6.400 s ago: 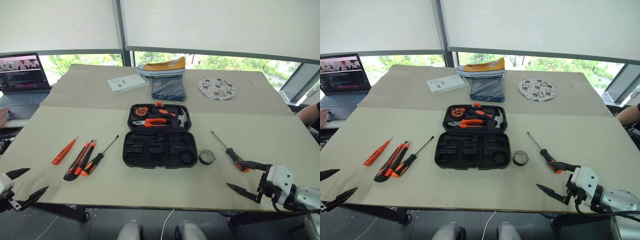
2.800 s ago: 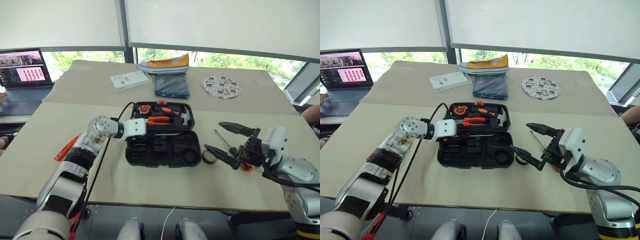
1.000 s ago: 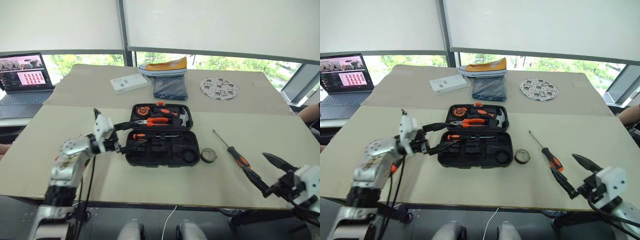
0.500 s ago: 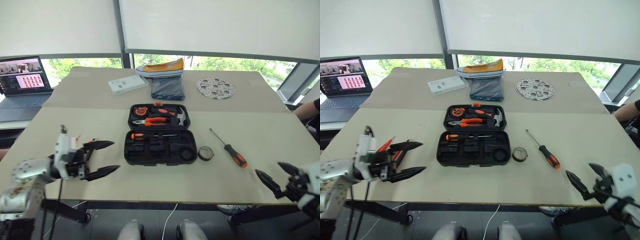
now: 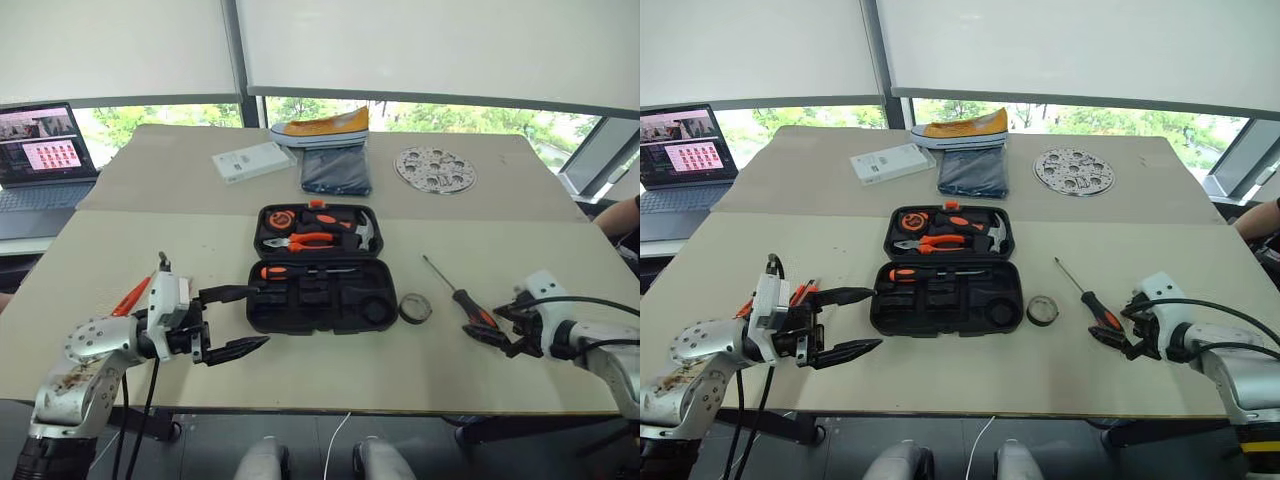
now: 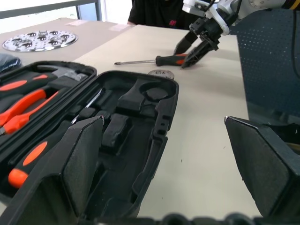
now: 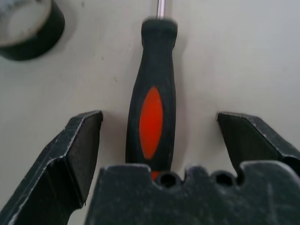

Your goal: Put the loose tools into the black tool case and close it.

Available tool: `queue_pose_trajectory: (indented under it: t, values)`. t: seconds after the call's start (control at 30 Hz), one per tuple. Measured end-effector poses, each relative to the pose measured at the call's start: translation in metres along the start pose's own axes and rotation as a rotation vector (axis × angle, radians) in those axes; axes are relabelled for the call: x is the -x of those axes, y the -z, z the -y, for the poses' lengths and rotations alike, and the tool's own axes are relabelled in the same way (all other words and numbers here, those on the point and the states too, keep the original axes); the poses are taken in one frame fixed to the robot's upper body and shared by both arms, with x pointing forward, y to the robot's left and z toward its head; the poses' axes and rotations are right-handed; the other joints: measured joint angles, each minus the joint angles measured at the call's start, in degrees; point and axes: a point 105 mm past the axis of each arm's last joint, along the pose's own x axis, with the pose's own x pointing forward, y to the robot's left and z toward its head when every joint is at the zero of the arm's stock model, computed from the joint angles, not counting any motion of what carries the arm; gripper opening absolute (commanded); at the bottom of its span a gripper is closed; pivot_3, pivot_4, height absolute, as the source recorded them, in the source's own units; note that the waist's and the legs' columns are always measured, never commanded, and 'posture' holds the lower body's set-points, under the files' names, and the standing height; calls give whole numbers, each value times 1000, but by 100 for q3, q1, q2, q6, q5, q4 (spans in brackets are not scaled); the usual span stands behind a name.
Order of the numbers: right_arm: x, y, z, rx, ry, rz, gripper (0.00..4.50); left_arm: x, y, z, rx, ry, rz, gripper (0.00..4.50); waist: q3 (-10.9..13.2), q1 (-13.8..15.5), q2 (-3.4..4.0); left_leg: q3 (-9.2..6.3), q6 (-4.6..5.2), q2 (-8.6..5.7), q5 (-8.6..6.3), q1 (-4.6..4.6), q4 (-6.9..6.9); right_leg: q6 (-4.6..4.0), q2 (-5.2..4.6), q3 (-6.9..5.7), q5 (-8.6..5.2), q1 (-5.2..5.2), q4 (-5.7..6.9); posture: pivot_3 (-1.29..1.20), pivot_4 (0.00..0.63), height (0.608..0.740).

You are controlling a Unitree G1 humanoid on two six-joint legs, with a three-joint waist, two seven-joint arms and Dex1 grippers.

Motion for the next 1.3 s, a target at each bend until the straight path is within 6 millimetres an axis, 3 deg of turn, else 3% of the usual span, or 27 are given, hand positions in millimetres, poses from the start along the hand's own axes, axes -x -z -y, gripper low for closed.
queue_pose_trajectory:
  t: [0.27, 0.37, 0.43, 0.57, 0.67, 0.77, 0.83, 1.0, 1.13, 1.3]
  values:
    - [-5, -1, -2, 9, 16, 24, 1088, -3, 0, 2, -3, 2, 0, 4500, 0, -11, 0, 12, 0, 8, 2, 12, 5, 1, 9, 11, 7, 2, 6, 0, 150, 740]
    - [2, 3, -1, 12, 38, 30, 1035, -2, 0, 4, -1, -12, 0, 4500, 0, -5, 0, 13, 0, 7, 2, 11, 5, 0, 8, 13, 7, 0, 6, 0, 150, 740]
    - [4, -10, -5, 76, 8, 114, 1035, 0, 0, 4, 1, -35, 1, 4500, 1, -15, 1, 16, 0, 6, 2, 8, 5, 3, 6, 18, 8, -5, 6, 0, 150, 740]
    - [15, -91, -47, 363, -234, 423, 1035, 6, -6, -2, -18, -117, 20, 4500, 5, -152, 3, 21, -1, 20, 3, 34, 5, 13, 33, 44, 14, 3, 5, 0, 150, 740]
    - [14, -119, -78, 545, -407, 449, 1035, 9, -4, -3, -14, -159, 15, 4500, 12, -159, -11, 21, -7, 37, 6, 49, 4, 9, 59, 41, 15, 10, 6, 0, 150, 740]
    - [-16, -140, -110, 674, -572, 397, 1035, 17, -1, -9, -14, -221, 1, 4500, 16, -195, -15, 26, -10, 40, 16, 50, 4, -33, 65, 45, 45, -7, 13, 0, 150, 740]
    - [-34, -142, -119, 764, -603, 333, 1035, 19, 0, -11, -23, -236, -4, 4500, 16, -181, -15, 27, -10, 40, 18, 54, 3, -48, 67, 40, 51, -6, 16, 0, 150, 740]
    - [-74, -120, -107, 851, -574, 138, 1035, 27, 14, -15, -1, -296, -31, 4500, 17, -21, -15, 44, -13, 35, 18, 23, 3, -41, 50, 33, 52, -25, 10, 0, 150, 740]
    - [-87, -135, -101, 947, -506, 134, 1035, 29, 18, -15, -6, -342, -25, 4500, 17, -28, -16, 37, -14, 35, 15, 22, -1, -40, 49, 35, 53, -27, 7, 0, 150, 740]
    - [-95, -137, -101, 939, -506, 134, 1035, 30, 24, -14, -12, -364, -47, 4500, 17, -35, -15, 38, -15, 42, 16, 38, -5, -48, 52, 34, 56, -19, 13, 0, 150, 740]
